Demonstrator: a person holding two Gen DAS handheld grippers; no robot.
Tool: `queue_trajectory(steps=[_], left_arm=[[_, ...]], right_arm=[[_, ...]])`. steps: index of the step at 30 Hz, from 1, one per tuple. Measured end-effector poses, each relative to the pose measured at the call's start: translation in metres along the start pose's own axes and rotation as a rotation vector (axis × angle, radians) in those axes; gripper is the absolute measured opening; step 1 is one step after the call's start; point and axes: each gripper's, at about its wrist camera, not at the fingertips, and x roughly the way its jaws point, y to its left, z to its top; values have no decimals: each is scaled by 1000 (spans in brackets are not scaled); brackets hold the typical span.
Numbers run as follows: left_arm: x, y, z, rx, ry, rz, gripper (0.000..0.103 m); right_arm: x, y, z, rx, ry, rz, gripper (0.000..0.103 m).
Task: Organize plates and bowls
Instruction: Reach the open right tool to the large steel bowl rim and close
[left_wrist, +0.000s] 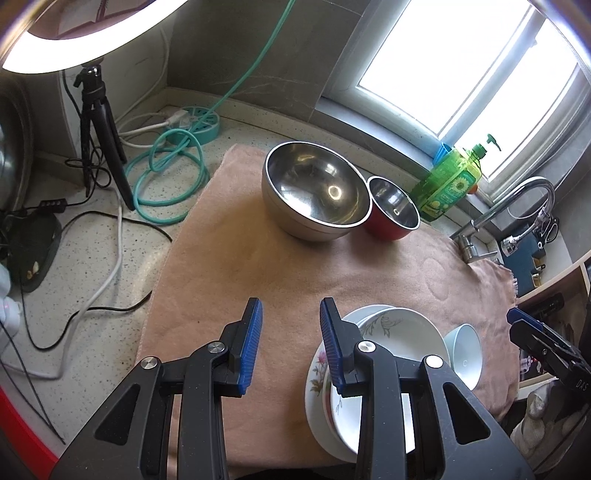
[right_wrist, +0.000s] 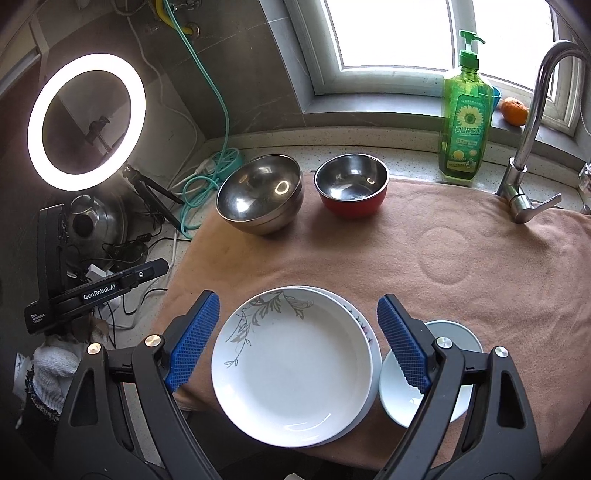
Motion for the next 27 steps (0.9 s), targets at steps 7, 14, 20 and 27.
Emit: queue_trajectory(steps=[7,14,20,27], left_arm=[[20,6,30,36,17,-36,31],[39,19,60,44,18,-47,31],[57,29,79,45,39,-60,30],[75,31,99,50,52,-67,30]], right_arm=[[14,4,17,81,-8,1,81],[39,11,36,120,16,-13,62],[67,13,49,155,66,20,50],[102,8,61,212,102,43,39]])
